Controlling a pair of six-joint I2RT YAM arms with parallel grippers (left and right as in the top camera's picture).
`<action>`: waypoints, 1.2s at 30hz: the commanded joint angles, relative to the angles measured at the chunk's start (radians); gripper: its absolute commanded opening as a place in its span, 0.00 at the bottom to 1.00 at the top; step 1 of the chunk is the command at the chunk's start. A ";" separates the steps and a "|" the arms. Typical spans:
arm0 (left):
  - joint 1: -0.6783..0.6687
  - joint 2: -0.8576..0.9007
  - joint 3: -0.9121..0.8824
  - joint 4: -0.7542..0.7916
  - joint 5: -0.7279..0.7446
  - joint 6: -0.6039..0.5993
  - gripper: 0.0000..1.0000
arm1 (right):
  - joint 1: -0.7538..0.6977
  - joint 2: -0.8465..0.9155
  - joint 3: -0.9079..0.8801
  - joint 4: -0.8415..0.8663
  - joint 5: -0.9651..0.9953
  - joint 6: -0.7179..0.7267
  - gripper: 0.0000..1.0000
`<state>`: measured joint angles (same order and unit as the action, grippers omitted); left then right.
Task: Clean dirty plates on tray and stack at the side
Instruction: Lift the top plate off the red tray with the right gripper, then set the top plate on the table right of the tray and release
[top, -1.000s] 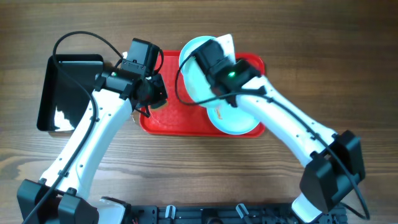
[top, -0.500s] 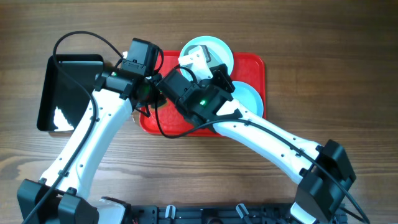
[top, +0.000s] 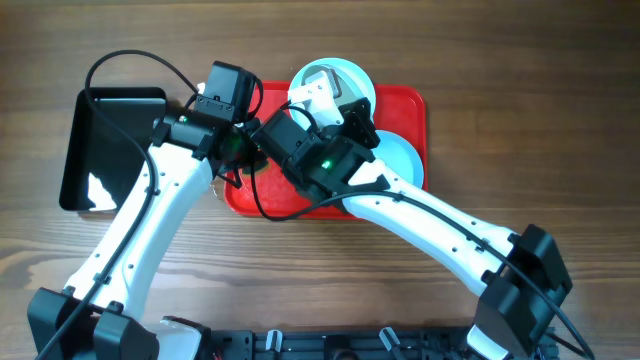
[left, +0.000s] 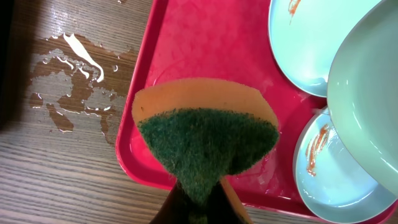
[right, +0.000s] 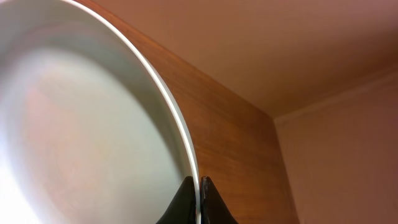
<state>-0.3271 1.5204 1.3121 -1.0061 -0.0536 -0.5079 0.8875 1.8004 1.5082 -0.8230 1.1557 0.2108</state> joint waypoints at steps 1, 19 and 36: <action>0.005 0.006 0.014 0.003 0.005 -0.010 0.04 | 0.003 -0.013 0.016 0.002 -0.007 0.002 0.04; 0.005 0.006 0.014 0.002 0.005 -0.010 0.04 | -0.357 -0.013 0.016 -0.026 -1.063 0.272 0.04; 0.004 0.006 0.014 0.003 0.005 -0.010 0.04 | -1.026 -0.007 -0.114 0.139 -1.564 0.317 0.04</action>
<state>-0.3271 1.5204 1.3121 -1.0065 -0.0536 -0.5079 -0.0738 1.8004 1.4521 -0.7319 -0.3519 0.4919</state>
